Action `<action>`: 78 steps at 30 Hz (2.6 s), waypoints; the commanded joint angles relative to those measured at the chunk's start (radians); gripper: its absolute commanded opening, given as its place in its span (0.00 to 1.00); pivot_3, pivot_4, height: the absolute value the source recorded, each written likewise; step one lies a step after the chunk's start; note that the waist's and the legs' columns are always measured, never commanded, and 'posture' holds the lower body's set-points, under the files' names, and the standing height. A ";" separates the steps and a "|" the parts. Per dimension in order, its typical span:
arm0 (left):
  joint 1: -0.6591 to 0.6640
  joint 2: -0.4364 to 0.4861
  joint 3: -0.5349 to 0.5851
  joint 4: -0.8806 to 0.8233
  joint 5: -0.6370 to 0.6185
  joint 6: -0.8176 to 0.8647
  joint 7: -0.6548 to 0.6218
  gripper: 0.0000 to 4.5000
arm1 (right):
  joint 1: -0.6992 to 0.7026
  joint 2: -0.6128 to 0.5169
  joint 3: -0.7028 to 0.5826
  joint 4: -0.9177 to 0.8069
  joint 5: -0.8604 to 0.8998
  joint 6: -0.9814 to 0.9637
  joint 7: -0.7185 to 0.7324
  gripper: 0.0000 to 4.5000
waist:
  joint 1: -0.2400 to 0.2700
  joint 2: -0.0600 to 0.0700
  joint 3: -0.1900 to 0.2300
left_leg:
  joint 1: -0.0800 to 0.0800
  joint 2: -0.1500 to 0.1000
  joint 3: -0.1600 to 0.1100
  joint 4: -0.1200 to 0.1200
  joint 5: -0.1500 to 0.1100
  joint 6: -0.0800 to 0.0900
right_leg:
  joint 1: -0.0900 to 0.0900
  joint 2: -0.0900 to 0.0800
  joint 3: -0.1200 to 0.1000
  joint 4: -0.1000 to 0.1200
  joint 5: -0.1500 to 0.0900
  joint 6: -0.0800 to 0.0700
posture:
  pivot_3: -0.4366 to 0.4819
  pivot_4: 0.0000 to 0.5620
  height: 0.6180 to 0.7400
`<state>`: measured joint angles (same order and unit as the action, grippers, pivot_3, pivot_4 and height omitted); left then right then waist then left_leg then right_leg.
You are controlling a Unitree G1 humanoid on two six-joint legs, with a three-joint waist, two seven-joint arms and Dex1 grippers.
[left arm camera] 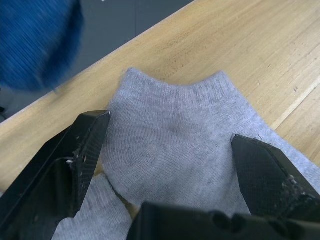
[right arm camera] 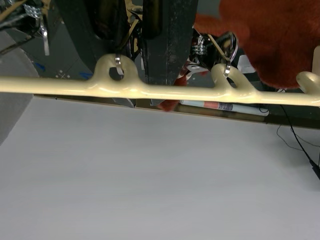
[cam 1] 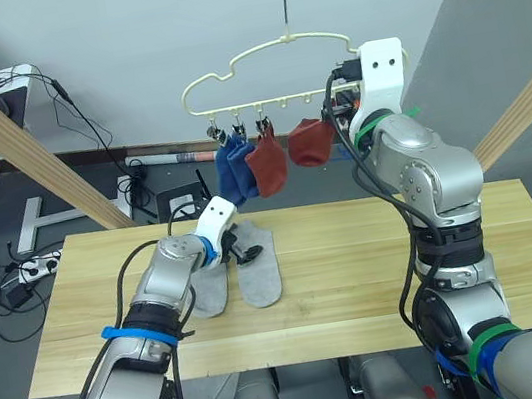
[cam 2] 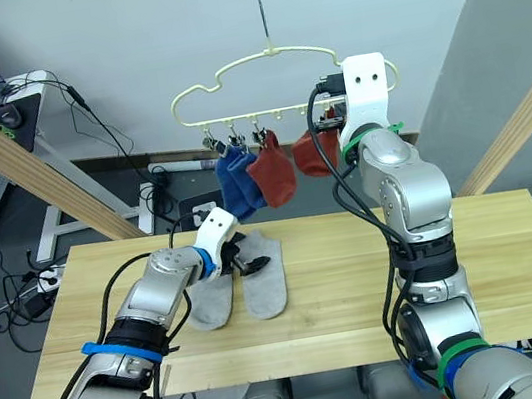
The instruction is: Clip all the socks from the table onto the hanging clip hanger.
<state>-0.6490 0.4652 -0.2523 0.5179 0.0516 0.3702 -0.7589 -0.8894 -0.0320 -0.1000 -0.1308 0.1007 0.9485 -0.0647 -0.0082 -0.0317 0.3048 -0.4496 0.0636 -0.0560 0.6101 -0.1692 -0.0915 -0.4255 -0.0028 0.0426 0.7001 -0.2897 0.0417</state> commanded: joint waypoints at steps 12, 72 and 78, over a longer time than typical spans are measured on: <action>0.025 -0.027 0.008 -0.057 -0.023 0.047 -0.069 0.22 | -0.009 0.001 -0.003 -0.071 0.012 0.007 0.001 0.00 | -0.001 0.000 0.000 | 0.000 0.000 0.000 0.000 0.000 0.000 | 0.000 0.000 0.000 0.001 0.000 0.000 | 0.54 0.50 1.00; -0.378 -0.362 0.114 0.013 -0.233 0.014 -0.015 0.10 | -0.067 0.069 -0.062 -0.140 0.088 0.186 -0.025 0.00 | -0.022 0.000 0.000 | -0.001 0.000 0.000 0.000 0.000 0.000 | 0.000 0.000 0.000 -0.002 0.000 0.000 | 0.50 0.47 1.00; -0.390 -0.368 0.128 0.016 -0.243 0.020 -0.017 0.10 | -0.060 0.067 -0.057 -0.139 0.084 0.179 -0.028 0.00 | -0.022 0.000 0.000 | -0.001 0.000 0.000 0.000 0.000 0.000 | 0.000 0.000 0.000 -0.002 0.000 0.000 | 0.50 0.46 1.00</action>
<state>-1.0110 0.1085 -0.1396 0.5543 -0.1791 0.4063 -0.7749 -0.9352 0.0358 -0.1734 -0.2125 0.1775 1.1442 -0.0953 -0.0304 -0.0318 0.3049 -0.4505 0.0632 -0.0560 0.6097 -0.1690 -0.0912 -0.4255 -0.0029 0.0425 0.6984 -0.2897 0.0417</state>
